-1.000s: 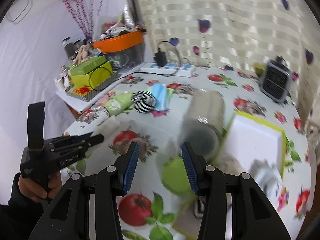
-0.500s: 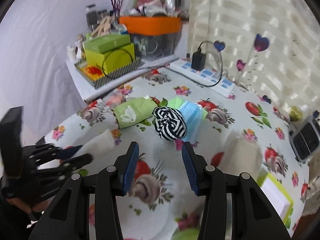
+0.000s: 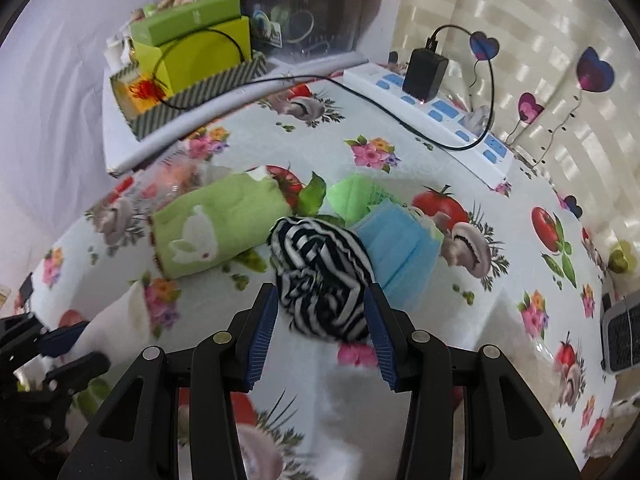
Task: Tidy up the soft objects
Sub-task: 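Lift the white towel with the left tool while the right tool grasps the striped sock, then carry the white towel and striped sock over the white box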
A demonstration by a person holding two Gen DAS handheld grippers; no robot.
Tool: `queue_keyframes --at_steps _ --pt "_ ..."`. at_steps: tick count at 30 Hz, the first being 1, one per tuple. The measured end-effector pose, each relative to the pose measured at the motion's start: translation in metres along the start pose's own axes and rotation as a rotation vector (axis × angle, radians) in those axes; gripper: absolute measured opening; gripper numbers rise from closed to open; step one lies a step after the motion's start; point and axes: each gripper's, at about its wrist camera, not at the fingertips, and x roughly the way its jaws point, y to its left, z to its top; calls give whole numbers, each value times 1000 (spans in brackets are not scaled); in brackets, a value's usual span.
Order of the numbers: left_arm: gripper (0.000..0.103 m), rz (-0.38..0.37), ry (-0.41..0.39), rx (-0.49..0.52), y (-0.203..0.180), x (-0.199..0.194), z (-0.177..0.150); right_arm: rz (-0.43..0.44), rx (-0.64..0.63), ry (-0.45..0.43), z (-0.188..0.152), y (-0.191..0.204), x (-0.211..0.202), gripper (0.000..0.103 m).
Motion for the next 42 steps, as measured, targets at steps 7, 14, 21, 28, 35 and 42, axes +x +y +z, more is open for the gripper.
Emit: queue_keyframes --at_steps 7,14,21,28,35,42 --pt "23 -7 13 -10 5 6 0 -28 -40 88 6 10 26 46" --pt "23 -14 20 -10 4 7 -1 -47 -12 94 2 9 24 11" --pt "23 -15 1 -6 -1 -4 -1 3 39 9 -10 6 -21 11" --pt "23 -28 -35 12 -15 -28 -2 75 100 -117 -43 8 -83 11" --pt "23 -59 -58 43 -35 -48 -6 98 158 -209 -88 14 -124 11" --pt "23 -97 -64 94 -60 -61 -11 89 216 -275 -131 21 -148 11"
